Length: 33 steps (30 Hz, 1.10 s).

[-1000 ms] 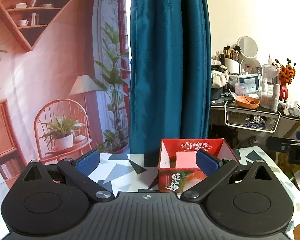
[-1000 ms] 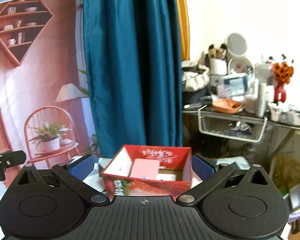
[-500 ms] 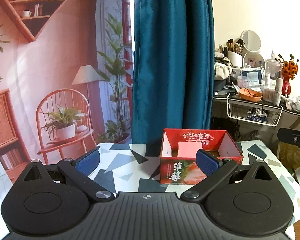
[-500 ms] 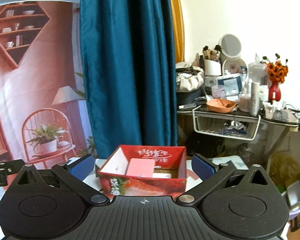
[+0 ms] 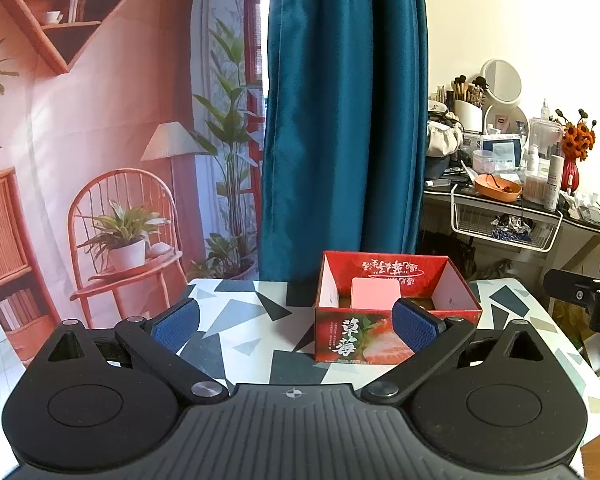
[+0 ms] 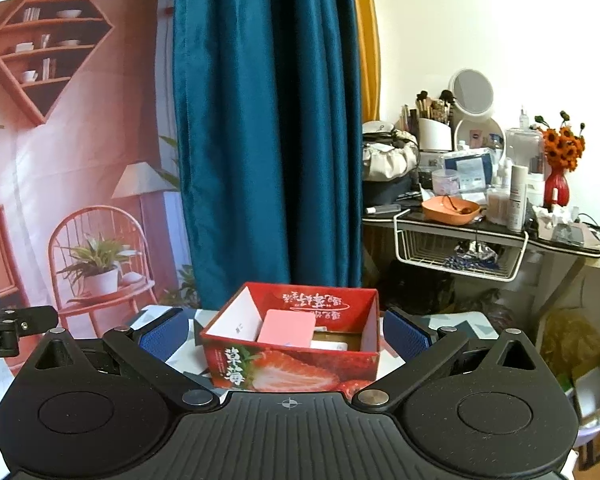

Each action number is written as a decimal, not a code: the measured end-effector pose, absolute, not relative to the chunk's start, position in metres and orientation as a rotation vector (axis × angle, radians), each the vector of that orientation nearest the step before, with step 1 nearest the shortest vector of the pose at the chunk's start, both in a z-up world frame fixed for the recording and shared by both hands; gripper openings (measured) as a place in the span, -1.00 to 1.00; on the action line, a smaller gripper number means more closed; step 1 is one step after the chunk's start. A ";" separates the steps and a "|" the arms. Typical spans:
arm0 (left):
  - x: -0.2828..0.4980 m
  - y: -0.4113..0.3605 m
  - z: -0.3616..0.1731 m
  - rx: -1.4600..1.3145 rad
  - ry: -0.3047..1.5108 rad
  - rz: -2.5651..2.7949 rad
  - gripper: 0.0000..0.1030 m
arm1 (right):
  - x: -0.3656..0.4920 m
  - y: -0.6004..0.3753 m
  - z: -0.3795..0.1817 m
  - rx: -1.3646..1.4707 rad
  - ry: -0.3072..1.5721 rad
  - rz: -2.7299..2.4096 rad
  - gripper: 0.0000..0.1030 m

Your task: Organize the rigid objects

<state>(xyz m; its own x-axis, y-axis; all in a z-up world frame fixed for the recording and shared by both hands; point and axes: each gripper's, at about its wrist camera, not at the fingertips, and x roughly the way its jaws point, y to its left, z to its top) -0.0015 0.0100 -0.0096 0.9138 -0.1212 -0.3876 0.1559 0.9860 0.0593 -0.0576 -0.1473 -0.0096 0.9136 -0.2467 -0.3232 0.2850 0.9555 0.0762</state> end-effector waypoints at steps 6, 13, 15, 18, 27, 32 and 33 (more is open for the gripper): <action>-0.001 0.010 -0.010 0.081 0.397 -0.141 1.00 | -0.058 -0.146 -0.011 0.119 0.320 -0.275 0.99; -0.001 0.009 -0.011 0.070 0.406 -0.136 1.00 | -0.057 -0.146 -0.012 0.115 0.320 -0.272 0.99; -0.001 0.010 -0.011 0.068 0.410 -0.136 1.00 | -0.057 -0.146 -0.012 0.114 0.321 -0.272 0.99; 0.000 0.010 -0.012 0.065 0.415 -0.139 1.00 | -0.057 -0.146 -0.012 0.115 0.322 -0.272 0.99; 0.000 0.011 -0.014 0.061 0.425 -0.142 1.00 | -0.057 -0.146 -0.015 0.116 0.330 -0.268 0.99; -0.002 0.010 -0.014 0.063 0.421 -0.144 1.00 | -0.056 -0.145 -0.016 0.116 0.332 -0.268 0.99; -0.002 0.010 -0.014 0.063 0.421 -0.144 1.00 | -0.056 -0.145 -0.016 0.116 0.333 -0.268 0.99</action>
